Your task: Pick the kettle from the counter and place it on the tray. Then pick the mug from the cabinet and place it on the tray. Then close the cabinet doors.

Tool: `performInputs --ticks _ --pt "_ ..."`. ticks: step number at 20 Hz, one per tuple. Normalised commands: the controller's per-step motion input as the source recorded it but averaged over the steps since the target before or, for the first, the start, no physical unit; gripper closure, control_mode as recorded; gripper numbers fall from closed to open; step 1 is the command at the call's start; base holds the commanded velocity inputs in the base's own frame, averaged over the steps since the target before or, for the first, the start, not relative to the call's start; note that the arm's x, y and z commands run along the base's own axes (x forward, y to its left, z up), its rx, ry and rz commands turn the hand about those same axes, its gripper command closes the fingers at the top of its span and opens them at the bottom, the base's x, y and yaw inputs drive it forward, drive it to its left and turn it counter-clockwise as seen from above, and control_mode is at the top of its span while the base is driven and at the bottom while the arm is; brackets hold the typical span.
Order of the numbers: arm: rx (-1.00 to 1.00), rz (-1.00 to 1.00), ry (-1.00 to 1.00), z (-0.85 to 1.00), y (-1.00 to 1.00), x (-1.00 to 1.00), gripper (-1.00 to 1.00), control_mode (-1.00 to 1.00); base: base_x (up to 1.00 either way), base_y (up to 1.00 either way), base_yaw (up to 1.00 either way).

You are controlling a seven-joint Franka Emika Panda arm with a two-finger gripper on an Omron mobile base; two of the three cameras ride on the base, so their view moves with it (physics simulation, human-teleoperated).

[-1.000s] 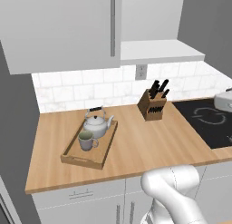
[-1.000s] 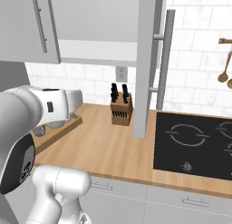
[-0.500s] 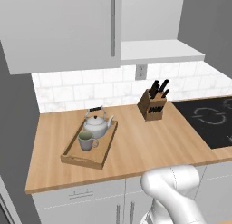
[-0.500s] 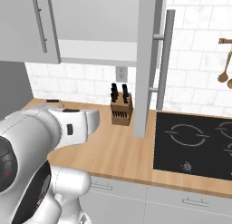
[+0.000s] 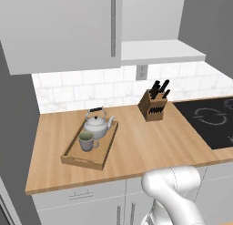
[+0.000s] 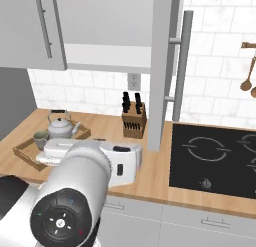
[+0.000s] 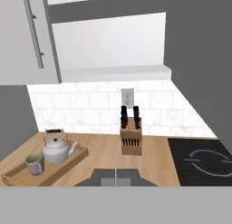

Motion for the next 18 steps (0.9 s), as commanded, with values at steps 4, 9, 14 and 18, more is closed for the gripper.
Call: performInputs --ticks 4,9,14,18 --pt "0.12 0.0 -0.04 -0.24 -0.57 0.0 1.0 -1.0 0.0 0.0 0.0" --pt "0.15 0.0 -0.08 -0.2 -0.53 0.08 1.0 -1.0 0.0 0.0 0.0" --pt "0.15 0.0 -0.1 -0.2 -0.52 0.15 1.0 -1.0 0.0 0.0 0.0" --pt "0.13 0.0 -0.09 -0.21 -0.52 0.24 1.0 -1.0 0.0 0.0 0.0"
